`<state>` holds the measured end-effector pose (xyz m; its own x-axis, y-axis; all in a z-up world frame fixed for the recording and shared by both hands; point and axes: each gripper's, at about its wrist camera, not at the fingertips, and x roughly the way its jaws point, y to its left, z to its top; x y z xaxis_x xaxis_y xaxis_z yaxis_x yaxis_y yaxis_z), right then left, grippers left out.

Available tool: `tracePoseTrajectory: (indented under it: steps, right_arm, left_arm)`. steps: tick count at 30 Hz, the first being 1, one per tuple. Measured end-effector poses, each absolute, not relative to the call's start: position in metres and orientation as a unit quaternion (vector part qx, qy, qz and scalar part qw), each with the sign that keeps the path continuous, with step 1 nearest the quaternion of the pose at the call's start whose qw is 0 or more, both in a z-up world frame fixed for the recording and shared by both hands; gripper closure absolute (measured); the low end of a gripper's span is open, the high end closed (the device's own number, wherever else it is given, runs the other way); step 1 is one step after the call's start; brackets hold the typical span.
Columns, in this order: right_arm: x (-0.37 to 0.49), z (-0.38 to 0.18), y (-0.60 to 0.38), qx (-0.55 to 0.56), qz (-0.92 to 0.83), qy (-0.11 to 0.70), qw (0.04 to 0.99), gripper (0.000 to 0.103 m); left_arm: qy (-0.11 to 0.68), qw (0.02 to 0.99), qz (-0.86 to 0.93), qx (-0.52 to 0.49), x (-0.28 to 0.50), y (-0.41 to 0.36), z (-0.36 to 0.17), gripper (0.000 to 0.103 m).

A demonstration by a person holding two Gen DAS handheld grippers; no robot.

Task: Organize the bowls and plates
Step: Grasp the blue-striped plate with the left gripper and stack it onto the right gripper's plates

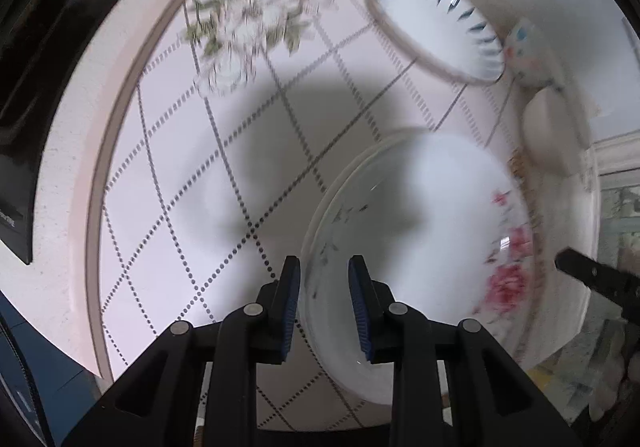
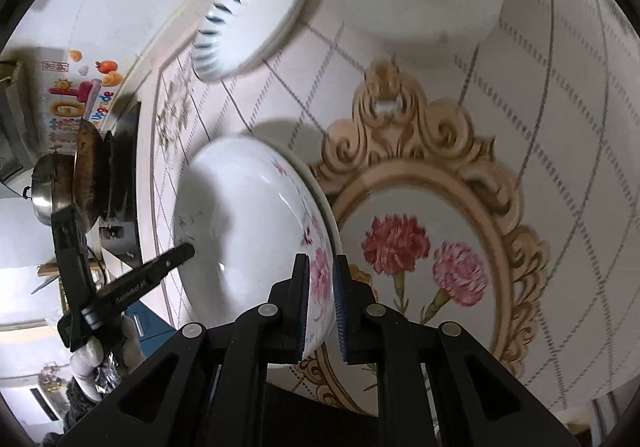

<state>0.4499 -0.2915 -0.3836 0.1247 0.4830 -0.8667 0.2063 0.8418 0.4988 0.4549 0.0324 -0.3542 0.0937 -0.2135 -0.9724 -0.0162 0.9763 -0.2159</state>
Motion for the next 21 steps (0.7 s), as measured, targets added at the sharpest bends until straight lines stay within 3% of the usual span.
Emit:
tracePoseTrajectory:
  steps: [3, 6, 7, 12, 21]
  right_arm:
    - [0.475, -0.356, -0.292, 0.264, 0.117, 0.633, 0.719, 0.084]
    - [0.511, -0.336, -0.29, 0.253, 0.125, 0.615, 0.737, 0.063]
    - [0.523, -0.332, -0.289, 0.249, 0.125, 0.611, 0.741, 0.061]
    - [0.595, -0.332, -0.284, 0.2, 0.087, 0.6, 0.769, 0.061]
    - [0.669, -0.388, -0.291, 0.199, 0.033, 0.635, 0.746, 0.061]
  left_arm:
    - [0.646, 0.753, -0.07, -0.103, 0.476, 0.033, -0.326, 0.075]
    - [0.631, 0.763, -0.074, -0.116, 0.51, 0.029, -0.313, 0.074]
    - [0.628, 0.766, -0.07, -0.117, 0.527, 0.025, -0.311, 0.074]
    - [0.626, 0.766, -0.063, -0.127, 0.595, 0.012, -0.321, 0.074]
    - [0.659, 0.741, -0.071, -0.111, 0.669, -0.005, -0.366, 0.074]
